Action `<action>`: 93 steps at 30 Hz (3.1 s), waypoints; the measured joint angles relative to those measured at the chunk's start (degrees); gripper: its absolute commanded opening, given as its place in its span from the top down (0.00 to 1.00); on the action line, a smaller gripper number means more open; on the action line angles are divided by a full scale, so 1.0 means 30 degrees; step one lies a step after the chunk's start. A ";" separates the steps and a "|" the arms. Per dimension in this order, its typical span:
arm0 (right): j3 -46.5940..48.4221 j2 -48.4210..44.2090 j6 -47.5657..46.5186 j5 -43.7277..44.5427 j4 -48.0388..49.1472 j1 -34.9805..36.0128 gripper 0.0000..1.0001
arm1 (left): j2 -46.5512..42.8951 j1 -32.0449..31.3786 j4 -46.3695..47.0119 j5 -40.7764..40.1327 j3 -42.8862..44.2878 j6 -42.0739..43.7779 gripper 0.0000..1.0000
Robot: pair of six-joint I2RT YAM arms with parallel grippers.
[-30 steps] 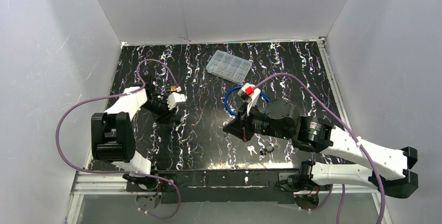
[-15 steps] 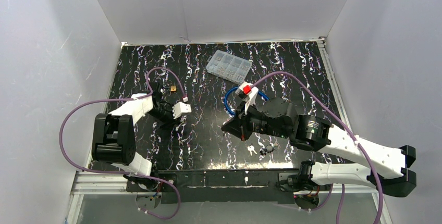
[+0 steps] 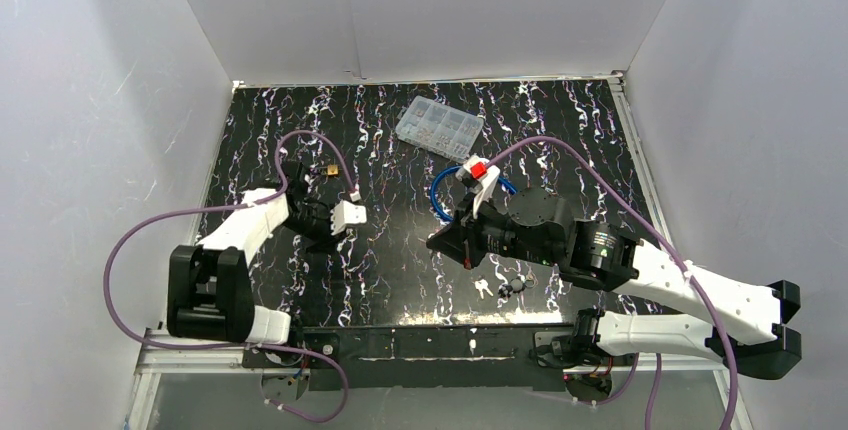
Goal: Unlock with the key
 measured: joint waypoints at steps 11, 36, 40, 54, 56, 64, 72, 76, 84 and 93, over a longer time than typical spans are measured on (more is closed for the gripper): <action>-0.0022 -0.0284 0.0029 0.0080 0.0087 -0.0029 0.99 | 0.0780 0.0954 -0.0197 0.0495 0.3133 -0.1195 0.45; -0.0146 -0.0452 0.0153 0.0109 0.0080 -0.0634 0.99 | 0.3045 -0.2120 0.2943 -0.2317 0.0998 -0.1872 0.97; -0.0146 -0.0583 0.0321 0.0117 0.0080 -0.0648 0.99 | 0.2776 -0.2914 0.2863 -0.2280 0.0772 -0.2033 1.00; -0.0488 -0.1180 0.0430 0.0058 0.0080 -0.0911 0.99 | -0.1552 -0.5464 0.0510 -0.0612 -0.0940 -0.5151 1.00; -0.0780 -0.1180 0.0459 -0.0015 0.0087 -0.1071 0.99 | -0.1945 -0.5683 0.0335 -0.0415 -0.1013 -0.5581 1.00; -0.1399 -0.1173 0.0772 -0.0685 0.0080 -0.1785 0.99 | -0.2608 -0.5814 0.0226 -0.0393 -0.0969 -0.6499 1.00; -0.1435 -0.0976 0.1362 -0.2237 0.0073 -0.2543 0.99 | -0.8051 -0.5821 0.0284 0.0138 0.2069 -0.6645 1.00; -0.0568 -0.0044 0.1421 -0.3169 -0.0328 -0.2688 0.99 | -1.1081 -0.5843 0.0991 0.1042 0.4554 -0.6528 1.00; 0.3599 0.1880 0.1202 -0.5166 -0.1508 -0.2739 0.99 | -1.4826 -0.5938 0.2426 0.2302 0.6011 -0.5756 1.00; 0.8000 0.3963 0.0401 -0.6258 -0.3038 -0.2739 0.99 | -1.5977 -0.5945 0.3665 0.2186 0.6681 -0.5209 1.00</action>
